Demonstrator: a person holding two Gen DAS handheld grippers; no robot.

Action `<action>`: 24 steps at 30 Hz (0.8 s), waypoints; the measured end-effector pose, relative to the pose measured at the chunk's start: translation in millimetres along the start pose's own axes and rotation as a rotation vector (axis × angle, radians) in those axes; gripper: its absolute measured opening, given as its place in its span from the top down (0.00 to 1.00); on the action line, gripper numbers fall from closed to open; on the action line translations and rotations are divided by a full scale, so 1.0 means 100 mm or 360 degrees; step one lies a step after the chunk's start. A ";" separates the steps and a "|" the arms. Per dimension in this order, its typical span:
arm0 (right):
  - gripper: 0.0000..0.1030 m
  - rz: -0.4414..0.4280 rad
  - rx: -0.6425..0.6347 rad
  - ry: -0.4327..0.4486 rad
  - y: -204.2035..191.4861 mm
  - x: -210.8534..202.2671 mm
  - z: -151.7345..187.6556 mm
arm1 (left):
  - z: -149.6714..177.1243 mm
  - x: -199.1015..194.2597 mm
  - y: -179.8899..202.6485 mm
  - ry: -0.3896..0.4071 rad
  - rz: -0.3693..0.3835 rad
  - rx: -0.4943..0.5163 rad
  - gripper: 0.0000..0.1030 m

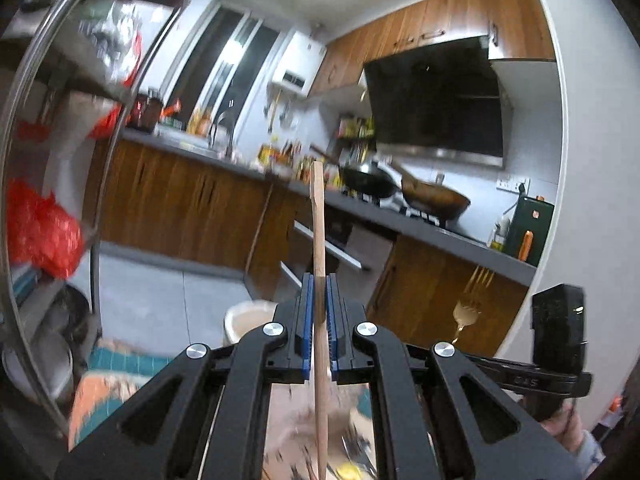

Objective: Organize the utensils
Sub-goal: 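Lower the chopstick into the taller white vase while the right tool lowers the fork into the shorter one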

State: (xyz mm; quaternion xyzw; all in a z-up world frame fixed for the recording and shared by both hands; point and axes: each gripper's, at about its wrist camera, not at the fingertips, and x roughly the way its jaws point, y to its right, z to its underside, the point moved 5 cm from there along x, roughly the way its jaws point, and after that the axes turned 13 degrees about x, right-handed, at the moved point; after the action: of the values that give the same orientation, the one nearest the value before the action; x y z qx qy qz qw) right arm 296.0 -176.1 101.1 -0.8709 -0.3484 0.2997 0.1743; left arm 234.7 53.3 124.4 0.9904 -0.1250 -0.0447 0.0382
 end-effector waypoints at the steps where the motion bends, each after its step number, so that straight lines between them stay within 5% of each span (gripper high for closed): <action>1: 0.93 0.0011 -0.0036 0.0038 -0.07 0.00 -0.07 | -0.04 0.04 0.00 0.0026 -0.0034 0.0033 0.95; 12: 0.93 0.0054 -0.0237 0.0312 -0.50 -0.01 -0.56 | -0.41 0.39 -0.11 0.0226 -0.0208 0.0127 0.95; 18: 0.93 0.0140 -0.0254 0.0299 -0.43 0.26 -0.58 | -0.34 0.55 -0.16 0.0240 -0.0339 0.0199 0.94; 24: 0.93 0.0222 -0.0276 0.0151 -0.35 0.56 -0.42 | 0.01 0.67 -0.24 0.0086 -0.0319 0.0186 0.94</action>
State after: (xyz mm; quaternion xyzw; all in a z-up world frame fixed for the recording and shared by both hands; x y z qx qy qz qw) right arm 338.0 -115.9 128.4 -0.9180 -0.3031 0.2381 0.0934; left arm 305.1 59.2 116.1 0.9993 -0.0266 -0.0144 -0.0208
